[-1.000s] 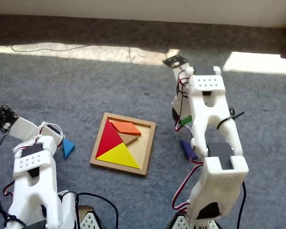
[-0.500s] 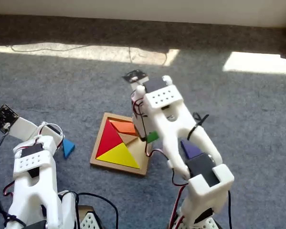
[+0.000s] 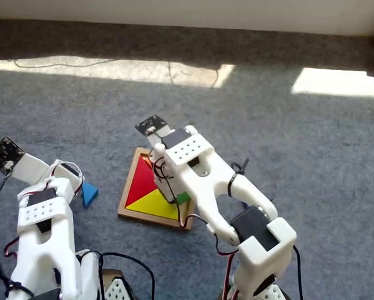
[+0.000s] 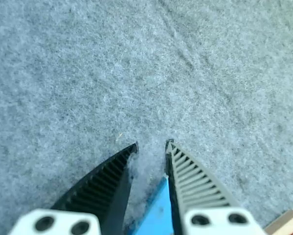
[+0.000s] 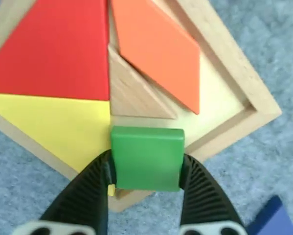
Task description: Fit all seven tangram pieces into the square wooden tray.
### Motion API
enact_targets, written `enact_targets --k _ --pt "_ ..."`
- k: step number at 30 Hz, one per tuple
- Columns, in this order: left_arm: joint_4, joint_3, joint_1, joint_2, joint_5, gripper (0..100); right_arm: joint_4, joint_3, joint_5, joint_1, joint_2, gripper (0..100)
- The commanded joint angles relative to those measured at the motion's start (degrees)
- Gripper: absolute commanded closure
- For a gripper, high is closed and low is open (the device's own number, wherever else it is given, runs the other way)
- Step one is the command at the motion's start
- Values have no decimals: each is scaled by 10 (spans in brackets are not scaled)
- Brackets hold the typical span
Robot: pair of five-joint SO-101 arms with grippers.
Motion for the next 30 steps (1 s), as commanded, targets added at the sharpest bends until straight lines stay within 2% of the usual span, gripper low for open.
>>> enact_targets --k 1,4,11,19,21,26,30 --pt "-10 -3 -4 -15 -5 895 -7 -2 -16 -7 -35 847" --pt "-10 -3 -4 -15 -5 895 -3 -4 -42 -7 -35 812" --pt "-10 -3 -4 -15 -5 895 38 -7 -45 -13 -38 721" --pt "-10 -3 -4 -15 -5 895 52 -7 -41 -31 -55 713" --pt "-10 -3 -4 -15 -5 895 55 -6 -40 -17 -80 731" --pt "-10 -3 -4 -15 -5 895 51 -3 -40 22 -145 869" --pt "-10 -3 -4 -15 -5 895 1 22 -40 58 -150 940"
